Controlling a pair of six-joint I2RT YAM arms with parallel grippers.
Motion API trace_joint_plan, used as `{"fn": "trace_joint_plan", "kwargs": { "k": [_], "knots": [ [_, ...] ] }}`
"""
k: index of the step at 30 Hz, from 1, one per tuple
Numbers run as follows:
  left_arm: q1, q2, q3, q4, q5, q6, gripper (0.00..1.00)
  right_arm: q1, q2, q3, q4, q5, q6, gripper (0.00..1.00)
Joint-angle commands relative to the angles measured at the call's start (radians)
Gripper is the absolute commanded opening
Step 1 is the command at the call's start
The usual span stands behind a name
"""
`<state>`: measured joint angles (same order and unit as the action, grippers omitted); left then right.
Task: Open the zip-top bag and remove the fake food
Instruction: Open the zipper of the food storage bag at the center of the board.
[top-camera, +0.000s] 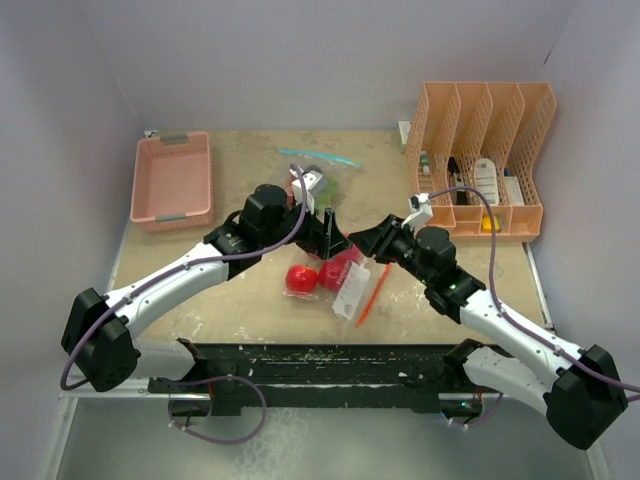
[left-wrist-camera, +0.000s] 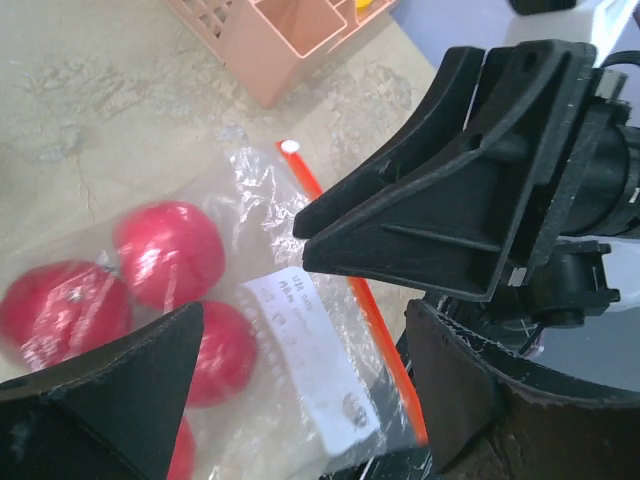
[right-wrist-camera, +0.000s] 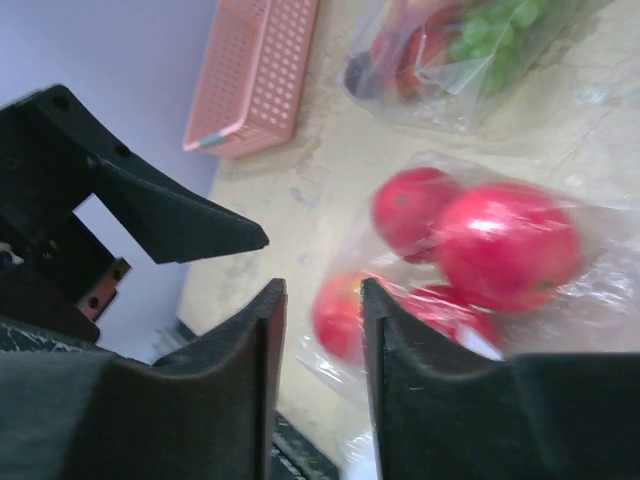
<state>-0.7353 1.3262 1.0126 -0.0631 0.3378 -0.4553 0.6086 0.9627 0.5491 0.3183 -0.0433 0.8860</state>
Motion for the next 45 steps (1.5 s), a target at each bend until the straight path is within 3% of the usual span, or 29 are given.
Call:
{"fn": "trace_joint_plan", "kwargs": {
  "k": [1,4,8,9,12,17,19,22,30,35,41,45],
  "knots": [
    [0.0,-0.031,-0.006,0.076,0.029,-0.016,0.85,0.001,-0.019,-0.011,0.087,0.027,0.033,0.25],
    [-0.001,-0.018,-0.037,0.104,0.035,-0.033,0.83,0.0,-0.029,-0.012,0.074,0.029,0.027,0.06],
    [-0.007,-0.009,-0.078,0.151,0.045,-0.052,0.81,0.002,-0.049,-0.013,0.04,0.036,0.023,0.06],
    [-0.013,-0.005,-0.08,0.151,0.04,-0.051,0.8,0.001,-0.06,-0.015,0.028,0.05,0.026,0.11],
    [-0.046,0.002,-0.084,0.146,-0.006,-0.034,0.8,0.001,-0.111,-0.023,-0.074,0.138,0.014,0.4],
    [-0.179,0.079,-0.023,0.12,-0.151,-0.01,0.8,-0.028,-0.217,-0.095,-0.254,0.277,0.061,0.6],
    [-0.24,0.132,0.027,0.095,-0.216,0.003,0.8,-0.067,-0.258,-0.136,-0.29,0.264,0.09,0.79],
    [-0.274,0.202,0.083,0.082,-0.229,-0.01,0.79,-0.151,-0.293,-0.197,-0.332,0.196,0.134,0.89],
    [-0.28,0.258,0.096,0.108,-0.207,-0.04,0.79,-0.198,-0.343,-0.348,-0.315,0.134,0.193,0.8],
    [-0.283,0.254,0.088,0.108,-0.211,-0.039,0.79,-0.199,-0.267,-0.429,-0.151,0.067,0.222,0.74],
    [-0.284,0.237,0.086,0.099,-0.214,-0.032,0.79,-0.199,-0.178,-0.442,0.015,0.004,0.194,0.54],
    [-0.288,0.232,0.075,0.1,-0.215,-0.028,0.79,-0.199,-0.163,-0.44,0.07,-0.019,0.169,0.54]
  ]
}}
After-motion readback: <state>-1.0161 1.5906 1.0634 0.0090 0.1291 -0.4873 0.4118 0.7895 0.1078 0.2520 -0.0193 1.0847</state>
